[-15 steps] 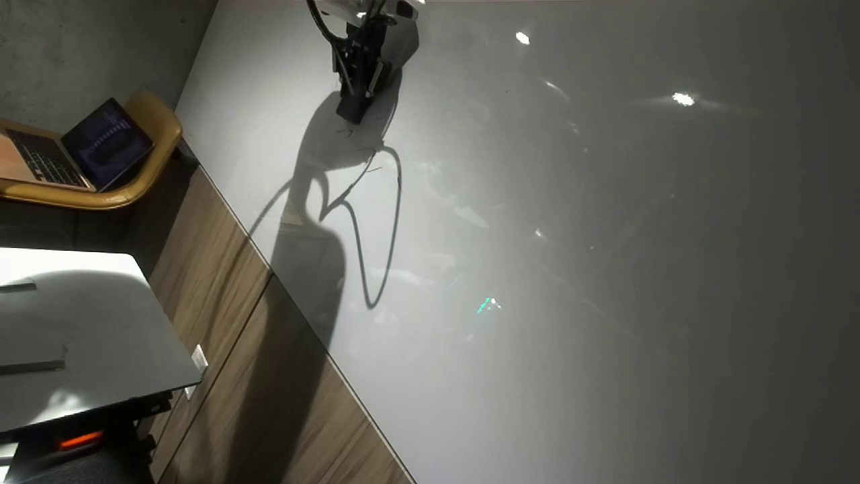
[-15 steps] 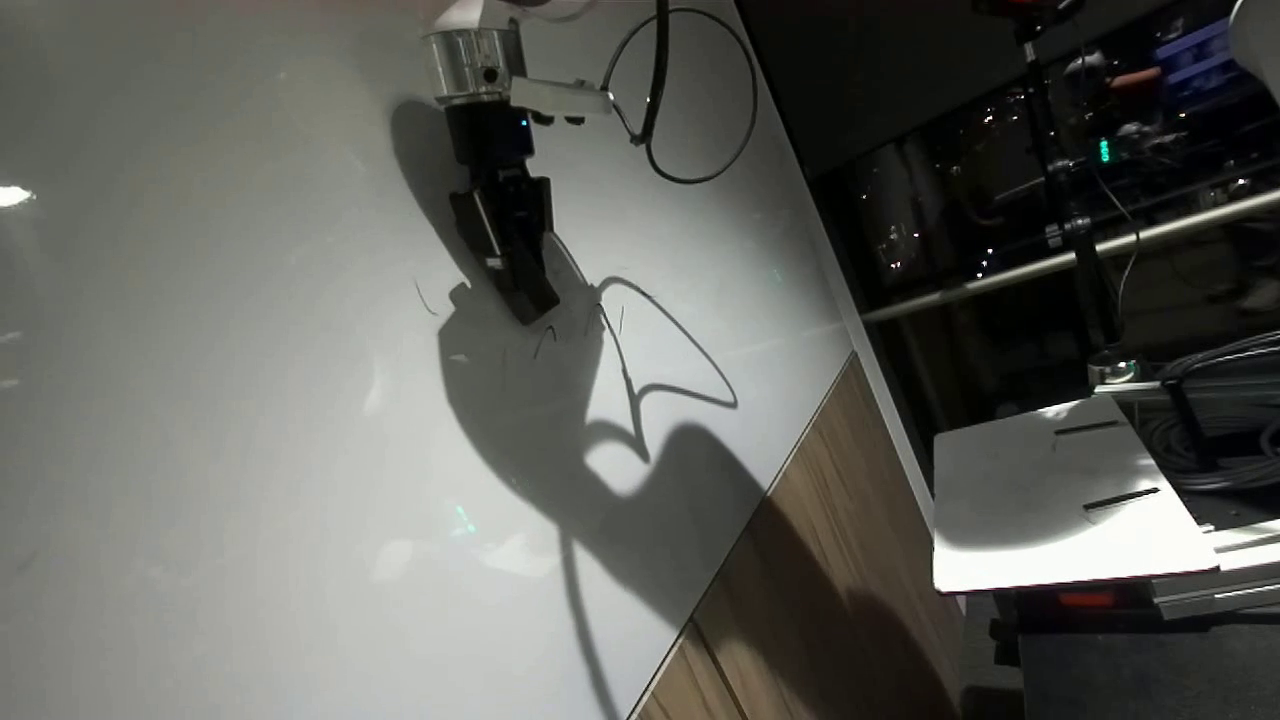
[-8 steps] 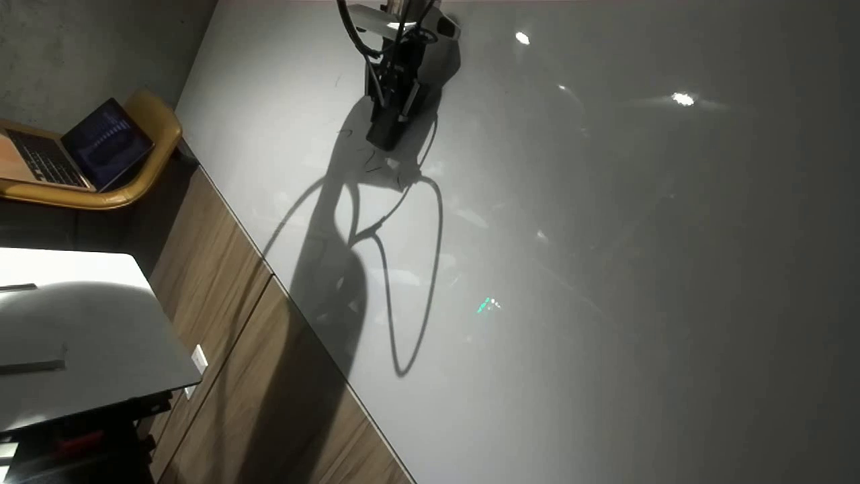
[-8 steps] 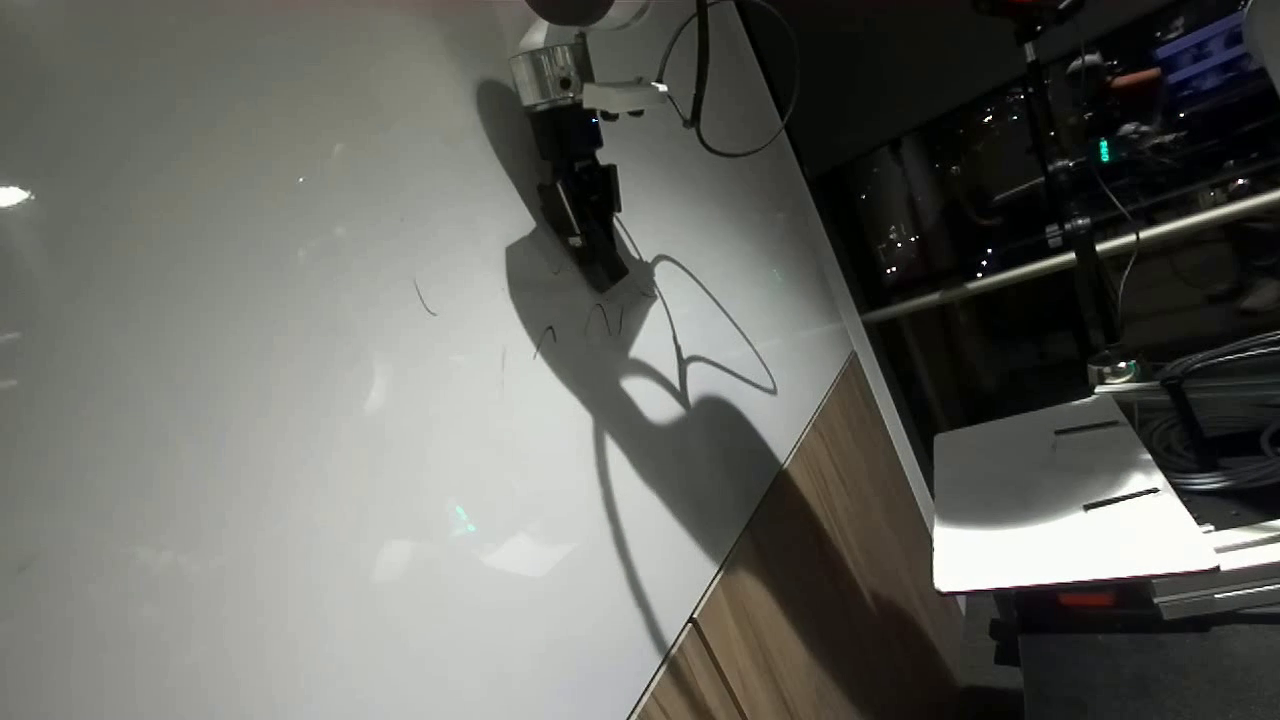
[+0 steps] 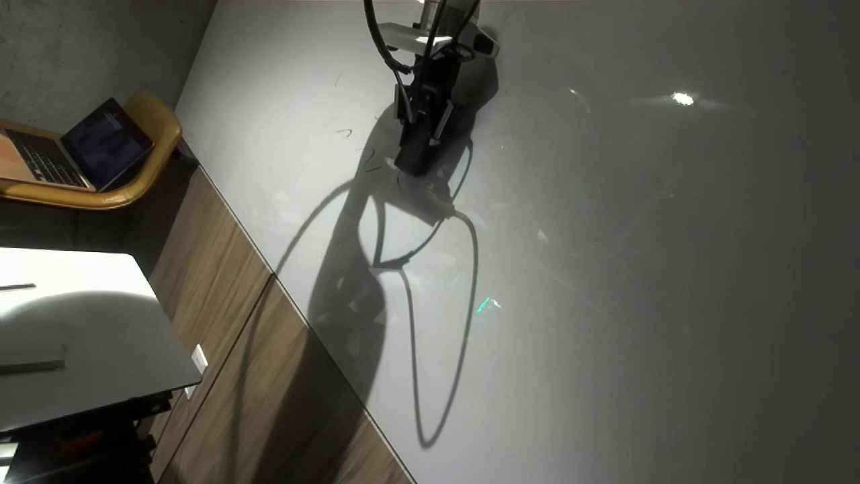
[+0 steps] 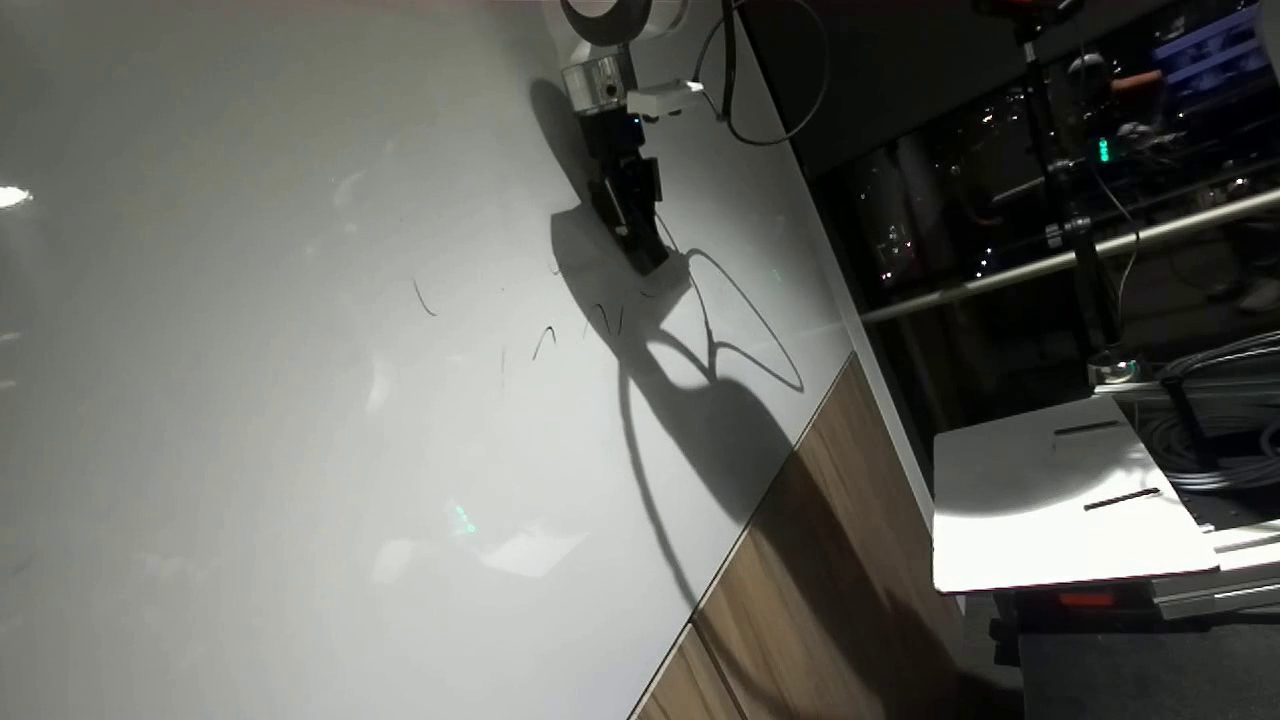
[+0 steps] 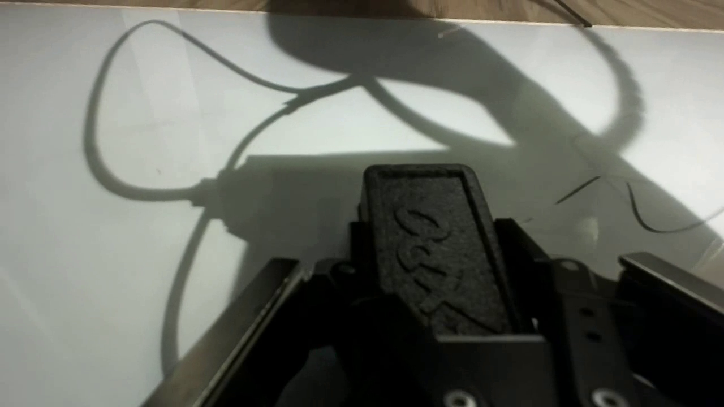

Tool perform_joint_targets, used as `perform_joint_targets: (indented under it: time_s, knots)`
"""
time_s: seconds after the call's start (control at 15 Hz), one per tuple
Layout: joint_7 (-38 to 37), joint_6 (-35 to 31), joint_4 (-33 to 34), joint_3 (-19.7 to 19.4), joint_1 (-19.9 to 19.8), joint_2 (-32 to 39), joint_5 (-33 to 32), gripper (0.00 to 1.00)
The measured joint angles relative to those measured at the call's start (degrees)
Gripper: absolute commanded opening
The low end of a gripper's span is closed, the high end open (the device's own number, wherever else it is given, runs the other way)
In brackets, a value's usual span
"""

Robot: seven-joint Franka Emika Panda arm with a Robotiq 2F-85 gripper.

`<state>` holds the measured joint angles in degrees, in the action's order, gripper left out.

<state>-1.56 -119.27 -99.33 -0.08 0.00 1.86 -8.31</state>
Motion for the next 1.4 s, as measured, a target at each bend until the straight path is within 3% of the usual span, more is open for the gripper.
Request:
perform_joint_targets:
  time_s: [1.4]
  knots:
    - [0.12, -6.62, -5.81, -0.76, -1.15, 0.35, 1.46, 0.32]
